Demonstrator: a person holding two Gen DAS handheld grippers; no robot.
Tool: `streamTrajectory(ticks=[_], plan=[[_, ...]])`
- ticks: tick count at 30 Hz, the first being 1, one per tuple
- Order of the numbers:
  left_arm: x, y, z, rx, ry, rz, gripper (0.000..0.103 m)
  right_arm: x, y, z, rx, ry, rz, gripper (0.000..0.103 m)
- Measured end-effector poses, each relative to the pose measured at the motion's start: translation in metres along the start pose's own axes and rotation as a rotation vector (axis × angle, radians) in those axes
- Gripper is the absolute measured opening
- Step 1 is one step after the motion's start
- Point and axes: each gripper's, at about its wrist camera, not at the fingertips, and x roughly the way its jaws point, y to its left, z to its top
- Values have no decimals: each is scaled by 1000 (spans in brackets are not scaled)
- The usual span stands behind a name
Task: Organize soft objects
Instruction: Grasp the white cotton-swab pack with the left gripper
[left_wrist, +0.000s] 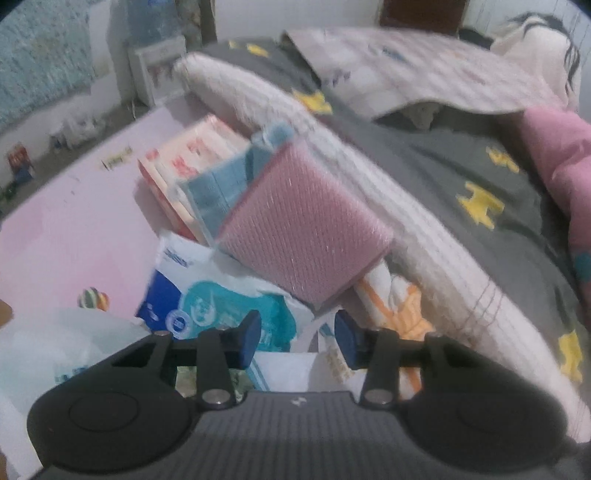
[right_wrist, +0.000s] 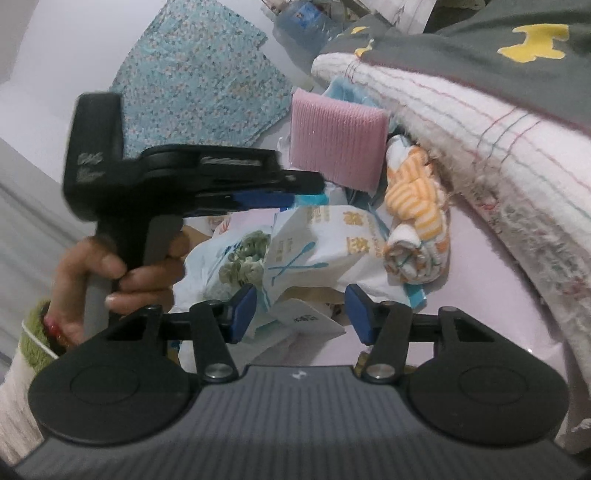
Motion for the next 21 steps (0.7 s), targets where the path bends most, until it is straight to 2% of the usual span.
streamTrajectory(ticks=[6,9,14,17,21], plan=[[-7,-3,-8,80,12,-19,48,0,-6,-1,-18,-7,-24,53],[-17,-6,-11,141,0,-32,57,-9,-12,1,-27,-25,-38,53],[-31,-15,-18,282,-18,-43,86,-25,-22,1,-28,-63,-75,54],[-35,-22,-23,381,-31,-49,93,-32,-29,4,-22,-80,-86,54],[-35,-29,-26,500,-18,-62,95,-39,-38,7,-16,-102,-93,55]])
